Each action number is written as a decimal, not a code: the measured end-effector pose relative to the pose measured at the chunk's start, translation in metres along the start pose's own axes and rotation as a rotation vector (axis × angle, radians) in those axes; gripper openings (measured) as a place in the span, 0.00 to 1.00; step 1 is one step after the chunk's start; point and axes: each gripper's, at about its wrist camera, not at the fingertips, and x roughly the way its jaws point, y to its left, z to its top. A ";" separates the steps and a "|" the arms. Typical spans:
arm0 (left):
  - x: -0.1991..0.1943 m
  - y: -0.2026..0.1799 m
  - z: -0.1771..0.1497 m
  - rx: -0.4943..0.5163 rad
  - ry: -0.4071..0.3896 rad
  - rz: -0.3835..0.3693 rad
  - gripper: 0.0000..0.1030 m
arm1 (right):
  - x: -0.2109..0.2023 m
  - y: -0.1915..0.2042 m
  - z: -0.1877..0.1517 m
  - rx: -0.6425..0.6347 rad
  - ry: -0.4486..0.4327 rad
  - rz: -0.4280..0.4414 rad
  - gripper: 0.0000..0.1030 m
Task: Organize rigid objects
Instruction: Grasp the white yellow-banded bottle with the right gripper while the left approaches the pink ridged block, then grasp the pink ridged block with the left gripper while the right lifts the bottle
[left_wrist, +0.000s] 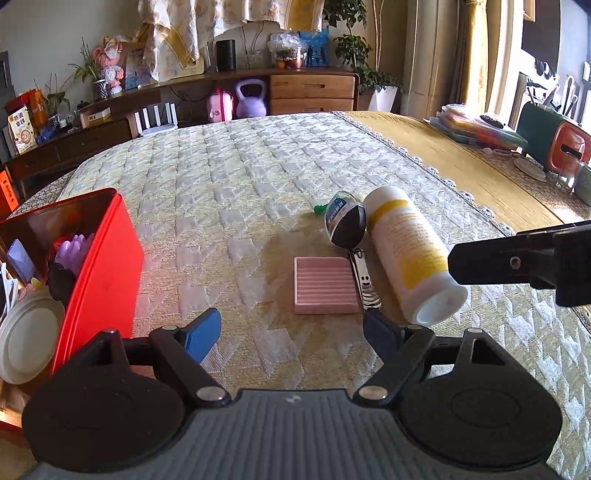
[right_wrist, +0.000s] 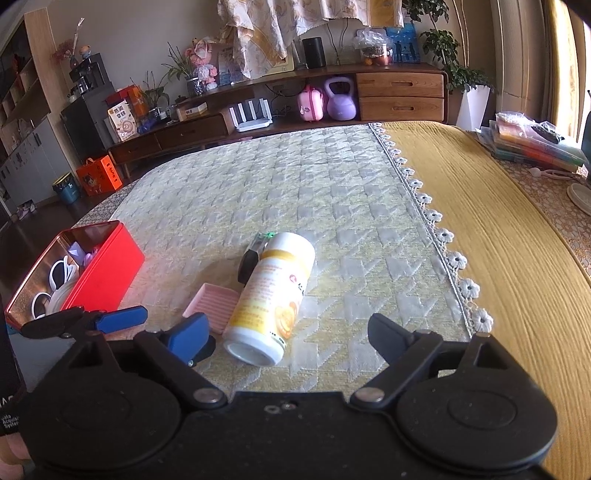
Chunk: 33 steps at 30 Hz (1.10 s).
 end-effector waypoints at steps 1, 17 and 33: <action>0.002 0.000 0.000 -0.001 0.001 0.001 0.82 | 0.002 0.000 0.001 -0.001 0.003 0.003 0.87; 0.009 -0.004 0.001 0.029 -0.039 -0.008 0.68 | 0.042 0.011 0.013 -0.024 0.037 -0.010 0.69; 0.011 -0.003 0.005 0.050 -0.056 -0.028 0.22 | 0.067 0.013 0.018 0.009 0.058 -0.032 0.50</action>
